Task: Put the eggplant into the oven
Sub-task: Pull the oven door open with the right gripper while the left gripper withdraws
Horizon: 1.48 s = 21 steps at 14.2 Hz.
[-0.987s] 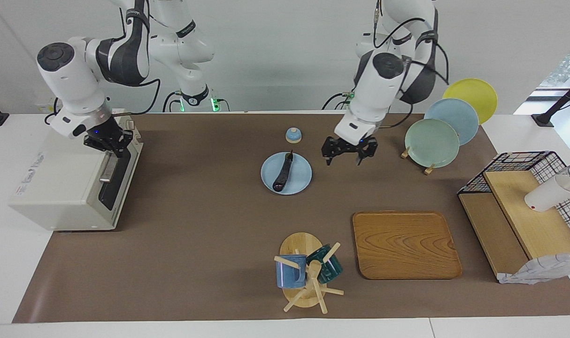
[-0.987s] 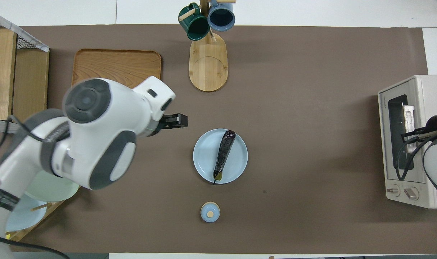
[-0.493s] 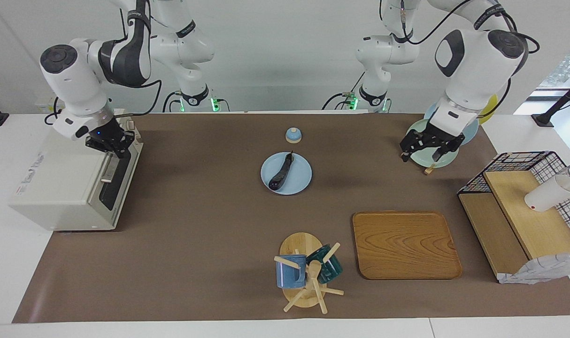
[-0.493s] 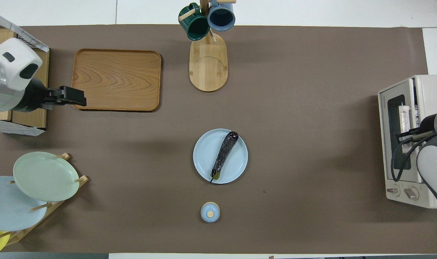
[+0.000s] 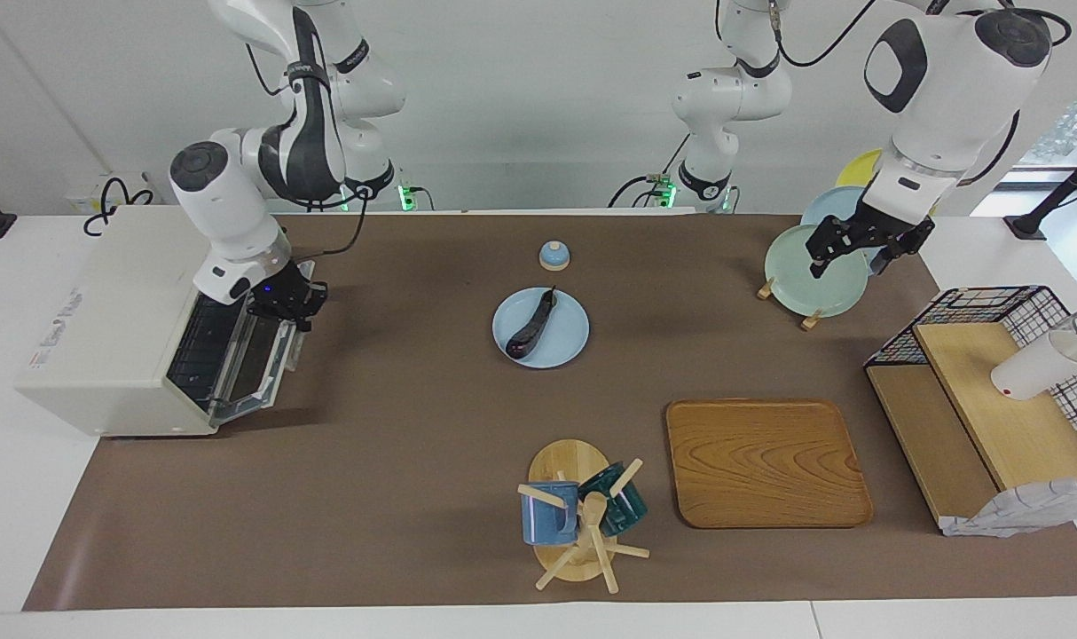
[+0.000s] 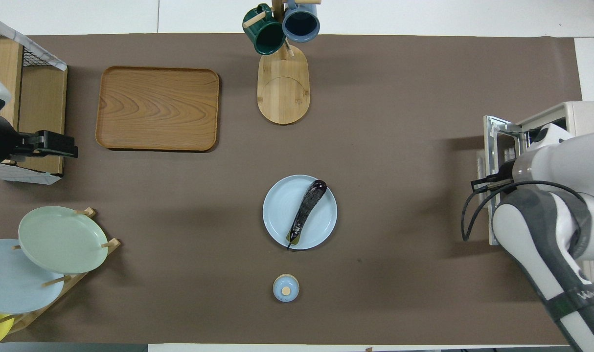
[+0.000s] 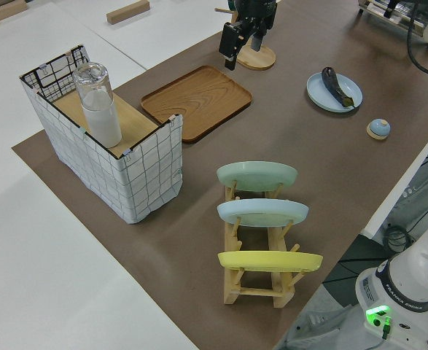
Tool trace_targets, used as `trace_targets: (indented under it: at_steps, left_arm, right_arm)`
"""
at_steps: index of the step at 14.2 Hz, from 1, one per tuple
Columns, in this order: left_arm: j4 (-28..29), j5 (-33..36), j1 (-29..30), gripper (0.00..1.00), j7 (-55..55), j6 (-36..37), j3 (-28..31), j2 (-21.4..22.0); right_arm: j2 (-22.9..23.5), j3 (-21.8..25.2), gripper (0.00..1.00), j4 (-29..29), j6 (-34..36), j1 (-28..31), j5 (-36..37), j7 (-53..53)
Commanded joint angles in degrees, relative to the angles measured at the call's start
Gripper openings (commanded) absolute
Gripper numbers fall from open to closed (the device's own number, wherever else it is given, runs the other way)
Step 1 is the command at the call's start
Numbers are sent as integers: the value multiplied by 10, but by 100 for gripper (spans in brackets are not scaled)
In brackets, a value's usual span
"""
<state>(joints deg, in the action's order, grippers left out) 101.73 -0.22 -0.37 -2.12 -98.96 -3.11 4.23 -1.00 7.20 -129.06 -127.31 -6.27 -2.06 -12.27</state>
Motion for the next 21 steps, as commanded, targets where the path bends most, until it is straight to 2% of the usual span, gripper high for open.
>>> trace_targets:
  at_steps: [1,4,6,8,10,13,15,17,18,19,21]
  left_arm:
    - [8,17,8,100,6,40,-8,26]
    - [0,17,3,100,7,46,-8,24]
    - [-46,16,-1,100,6,62,-7,3]
    - [-105,15,-30,100,7,105,12,-25]
    - [-96,15,-66,100,8,98,56,-25]
    - [-79,15,-68,100,7,82,50,-30]
    - [-76,13,-75,100,6,74,48,-33]
    - [-63,9,-75,100,6,62,46,-28]
    - [-53,9,-75,100,5,59,38,-26]
    - [-51,9,-75,100,2,60,32,-24]
    - [-44,3,-72,100,3,60,30,-22]
  right_arm:
    - [32,12,0,-4,-45,14,11,2]
    - [44,12,0,-21,-79,14,10,5]
    - [57,12,0,-28,-92,14,7,6]
    - [58,11,0,-28,-95,4,-15,12]
    - [58,11,0,-24,-95,-38,-35,48]
    - [68,10,0,11,-77,-118,-37,102]
    - [82,8,0,72,-25,-166,-37,151]
    - [111,4,0,175,34,-249,-33,275]
    - [125,3,0,221,56,-273,-28,321]
    - [160,3,0,288,93,-305,-24,354]
    - [250,3,14,426,156,-351,-15,410]
